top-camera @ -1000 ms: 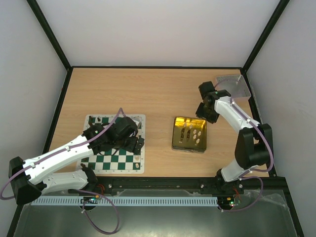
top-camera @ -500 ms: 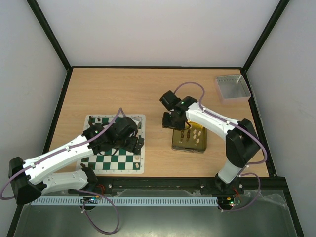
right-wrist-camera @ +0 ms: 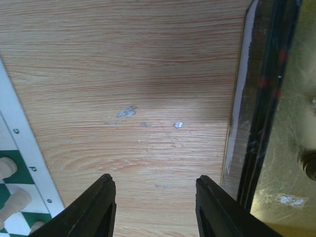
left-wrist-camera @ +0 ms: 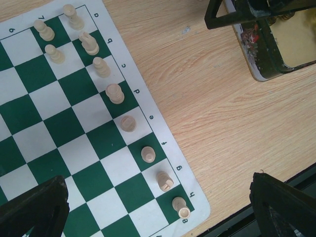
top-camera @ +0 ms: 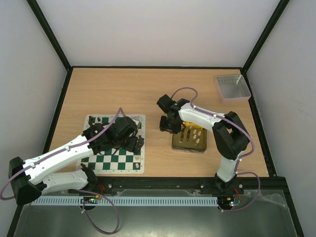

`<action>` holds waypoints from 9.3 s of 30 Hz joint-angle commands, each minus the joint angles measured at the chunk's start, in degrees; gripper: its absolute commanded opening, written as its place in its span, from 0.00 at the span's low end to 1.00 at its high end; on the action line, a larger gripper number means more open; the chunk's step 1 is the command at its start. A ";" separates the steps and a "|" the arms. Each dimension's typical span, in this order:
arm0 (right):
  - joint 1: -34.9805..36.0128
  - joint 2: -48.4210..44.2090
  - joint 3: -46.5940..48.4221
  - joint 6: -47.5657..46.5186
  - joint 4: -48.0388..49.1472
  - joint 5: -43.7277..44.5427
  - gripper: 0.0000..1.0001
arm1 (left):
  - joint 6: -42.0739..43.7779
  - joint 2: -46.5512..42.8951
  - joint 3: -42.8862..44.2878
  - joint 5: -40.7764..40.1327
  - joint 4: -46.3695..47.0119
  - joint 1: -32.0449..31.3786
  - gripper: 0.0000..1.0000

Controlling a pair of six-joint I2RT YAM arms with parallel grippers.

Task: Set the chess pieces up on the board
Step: Move the storage box to the center of the board, then move the chessboard to the center of the board.

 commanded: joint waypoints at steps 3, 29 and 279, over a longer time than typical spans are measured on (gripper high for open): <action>-0.43 0.74 -1.95 0.66 -0.18 3.58 0.43 | 0.27 -0.86 -0.76 -0.09 -0.08 0.34 0.99; -7.58 -12.98 -18.30 -0.38 -0.44 5.24 0.44 | -0.02 -0.09 -0.67 -0.35 -0.14 0.34 0.99; -2.47 -43.40 -3.73 -8.93 -24.93 30.82 0.93 | -10.12 57.01 27.67 13.21 1.85 -4.63 0.02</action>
